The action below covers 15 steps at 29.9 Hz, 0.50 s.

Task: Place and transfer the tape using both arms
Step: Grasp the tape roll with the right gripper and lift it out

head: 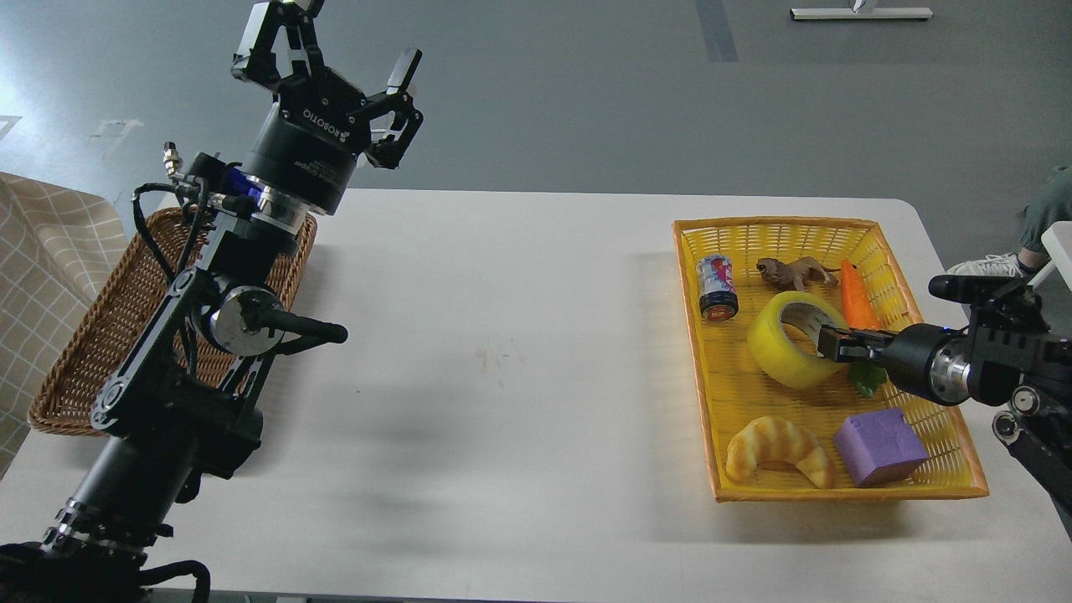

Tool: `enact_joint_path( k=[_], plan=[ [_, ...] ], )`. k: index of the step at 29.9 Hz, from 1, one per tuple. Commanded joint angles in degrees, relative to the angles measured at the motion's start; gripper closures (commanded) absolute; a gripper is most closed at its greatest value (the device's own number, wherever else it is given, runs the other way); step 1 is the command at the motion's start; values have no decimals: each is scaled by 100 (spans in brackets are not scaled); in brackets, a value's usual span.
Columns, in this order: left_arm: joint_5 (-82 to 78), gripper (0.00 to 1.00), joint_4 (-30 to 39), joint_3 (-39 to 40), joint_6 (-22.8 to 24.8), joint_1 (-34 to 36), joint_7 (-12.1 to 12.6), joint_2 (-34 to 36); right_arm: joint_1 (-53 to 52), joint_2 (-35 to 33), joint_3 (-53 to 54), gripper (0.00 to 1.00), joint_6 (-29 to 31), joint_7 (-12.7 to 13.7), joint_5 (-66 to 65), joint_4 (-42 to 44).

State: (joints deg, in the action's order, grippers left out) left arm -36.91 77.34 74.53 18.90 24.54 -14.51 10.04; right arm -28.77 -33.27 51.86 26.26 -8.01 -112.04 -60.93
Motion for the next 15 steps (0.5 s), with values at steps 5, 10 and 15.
enact_joint_path(
  k=[5,10,15],
  plan=[
    [0,2,1,9,-1,-2,1,25,-760,-267,52,77,174,1,358,-173],
    [0,2,1,0,-1,-2,1,16,-1367,-258,-10,76,174,1,367,-182],
    [0,2,1,0,8,7,1,33,-2281,22,-606,76,174,1,350,-217]
  ],
)
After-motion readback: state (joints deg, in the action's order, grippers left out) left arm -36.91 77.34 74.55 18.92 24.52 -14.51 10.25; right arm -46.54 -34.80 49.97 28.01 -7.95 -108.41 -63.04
